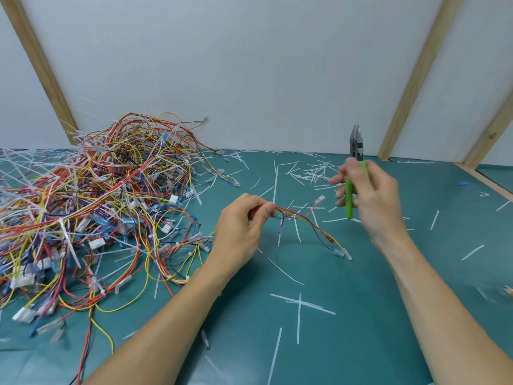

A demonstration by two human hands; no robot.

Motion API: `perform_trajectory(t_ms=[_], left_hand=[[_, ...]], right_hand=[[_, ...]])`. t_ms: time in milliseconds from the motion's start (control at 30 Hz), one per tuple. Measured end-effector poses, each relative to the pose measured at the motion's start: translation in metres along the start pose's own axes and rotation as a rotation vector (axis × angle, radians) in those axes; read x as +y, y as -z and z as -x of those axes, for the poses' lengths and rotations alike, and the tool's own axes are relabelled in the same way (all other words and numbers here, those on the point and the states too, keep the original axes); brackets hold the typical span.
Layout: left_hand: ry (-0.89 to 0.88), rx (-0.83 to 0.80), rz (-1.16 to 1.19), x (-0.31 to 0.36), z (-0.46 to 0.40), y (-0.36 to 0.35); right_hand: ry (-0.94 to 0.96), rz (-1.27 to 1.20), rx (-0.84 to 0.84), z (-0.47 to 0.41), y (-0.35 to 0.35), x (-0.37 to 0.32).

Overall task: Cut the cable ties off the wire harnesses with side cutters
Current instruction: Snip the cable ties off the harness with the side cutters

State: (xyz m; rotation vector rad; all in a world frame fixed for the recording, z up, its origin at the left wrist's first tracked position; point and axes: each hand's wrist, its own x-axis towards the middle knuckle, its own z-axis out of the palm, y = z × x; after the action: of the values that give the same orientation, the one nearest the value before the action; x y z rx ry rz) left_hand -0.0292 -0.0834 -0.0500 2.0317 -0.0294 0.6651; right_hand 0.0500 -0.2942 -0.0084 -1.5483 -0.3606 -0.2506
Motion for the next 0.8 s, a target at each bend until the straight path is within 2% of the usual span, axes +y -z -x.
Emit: perform_trajectory(t_ms=[67,267,367,800], left_hand=[[0.049,0.028,-0.018,-0.002,0.000,-0.001],[0.092,-0.037,-0.075,-0.010,-0.002,-0.002],[0.089,-0.031,-0.096,-0.011,-0.001,-0.003],[0.103,0.013,-0.079,-0.013,-0.001,-0.003]], right_hand=[[0.026,0.078,-0.098,0.002,0.005,-0.002],[0.069,0.658,-0.386,0.013,-0.005,0.009],[0.104,0.826,-0.408,0.012,-0.004,0.010],[0.148,0.926,-0.369,0.008,0.003,0.016]])
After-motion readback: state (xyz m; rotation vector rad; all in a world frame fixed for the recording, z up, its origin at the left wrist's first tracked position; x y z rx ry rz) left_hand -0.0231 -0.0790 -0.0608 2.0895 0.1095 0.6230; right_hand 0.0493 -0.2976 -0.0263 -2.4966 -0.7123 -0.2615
